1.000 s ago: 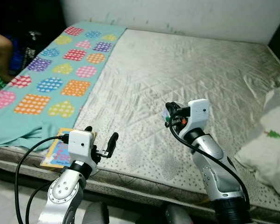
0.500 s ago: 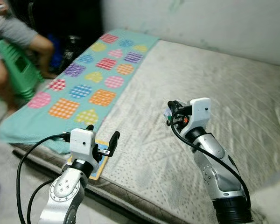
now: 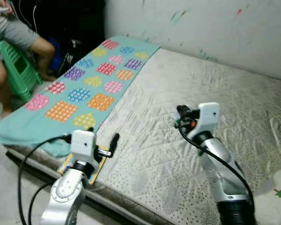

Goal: Clean up the room

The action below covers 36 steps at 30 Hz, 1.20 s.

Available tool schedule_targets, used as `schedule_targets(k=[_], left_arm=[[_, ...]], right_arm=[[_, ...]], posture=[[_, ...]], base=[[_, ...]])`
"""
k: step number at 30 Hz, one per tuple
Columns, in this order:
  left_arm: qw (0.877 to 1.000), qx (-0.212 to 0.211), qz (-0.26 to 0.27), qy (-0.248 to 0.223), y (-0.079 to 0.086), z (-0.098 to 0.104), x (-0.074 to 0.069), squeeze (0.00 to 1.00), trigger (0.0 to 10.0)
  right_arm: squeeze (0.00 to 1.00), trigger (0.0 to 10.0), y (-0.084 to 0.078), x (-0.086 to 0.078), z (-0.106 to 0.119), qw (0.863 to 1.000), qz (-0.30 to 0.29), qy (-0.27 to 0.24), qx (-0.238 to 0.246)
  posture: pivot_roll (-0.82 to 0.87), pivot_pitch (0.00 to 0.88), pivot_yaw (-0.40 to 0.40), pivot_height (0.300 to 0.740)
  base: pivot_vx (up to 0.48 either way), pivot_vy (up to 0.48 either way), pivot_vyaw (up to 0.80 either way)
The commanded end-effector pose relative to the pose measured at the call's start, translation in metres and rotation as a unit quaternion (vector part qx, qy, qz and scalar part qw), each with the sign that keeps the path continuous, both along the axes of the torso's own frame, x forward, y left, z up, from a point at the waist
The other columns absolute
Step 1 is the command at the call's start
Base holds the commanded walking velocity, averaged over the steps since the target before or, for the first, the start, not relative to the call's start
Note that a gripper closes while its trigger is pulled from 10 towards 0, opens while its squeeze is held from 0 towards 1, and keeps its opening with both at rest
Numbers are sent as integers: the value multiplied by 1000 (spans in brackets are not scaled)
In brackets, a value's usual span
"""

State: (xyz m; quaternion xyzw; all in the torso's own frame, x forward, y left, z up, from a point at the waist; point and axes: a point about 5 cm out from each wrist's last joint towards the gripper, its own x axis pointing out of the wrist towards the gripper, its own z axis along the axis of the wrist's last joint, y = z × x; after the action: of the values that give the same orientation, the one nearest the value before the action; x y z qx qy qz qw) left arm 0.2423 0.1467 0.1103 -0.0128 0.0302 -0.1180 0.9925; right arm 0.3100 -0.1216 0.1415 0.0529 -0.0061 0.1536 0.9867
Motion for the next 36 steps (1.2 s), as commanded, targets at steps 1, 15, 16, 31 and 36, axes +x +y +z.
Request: schedule_targets(k=[1,15,16,31,36], left_arm=[[1000,-5,-7,5,-3,-2,-1,0,10000],[1000,-20,-2,11,-4,-3,0,0,10000],[1000,-21,-2,11,-4,-3,0,0,10000],[1000,-23,-3,10,-4,-2,2,0,10000],[1000,-25,-2,11,-4,-2,2,0,10000]], right_arm=[[0,10000,-8,0,3,1000,-15,-2,-5],[0,10000,-9,1,1,1000,-16,7,-14],[0,10000,-9,1,1,1000,-16,7,-14],[0,10000,-9,2,2,1000,-12,7,-14],[0,10000,-7,2,-2,1000,-10,12,-22]], posture=[[65,6,-40,740],[63,12,-49,740],[64,13,-49,740],[61,13,-49,740],[63,13,-50,740]], base=[[0,0,0],[0,0,-315],[0,0,-800],[0,276,-767],[0,310,0]])
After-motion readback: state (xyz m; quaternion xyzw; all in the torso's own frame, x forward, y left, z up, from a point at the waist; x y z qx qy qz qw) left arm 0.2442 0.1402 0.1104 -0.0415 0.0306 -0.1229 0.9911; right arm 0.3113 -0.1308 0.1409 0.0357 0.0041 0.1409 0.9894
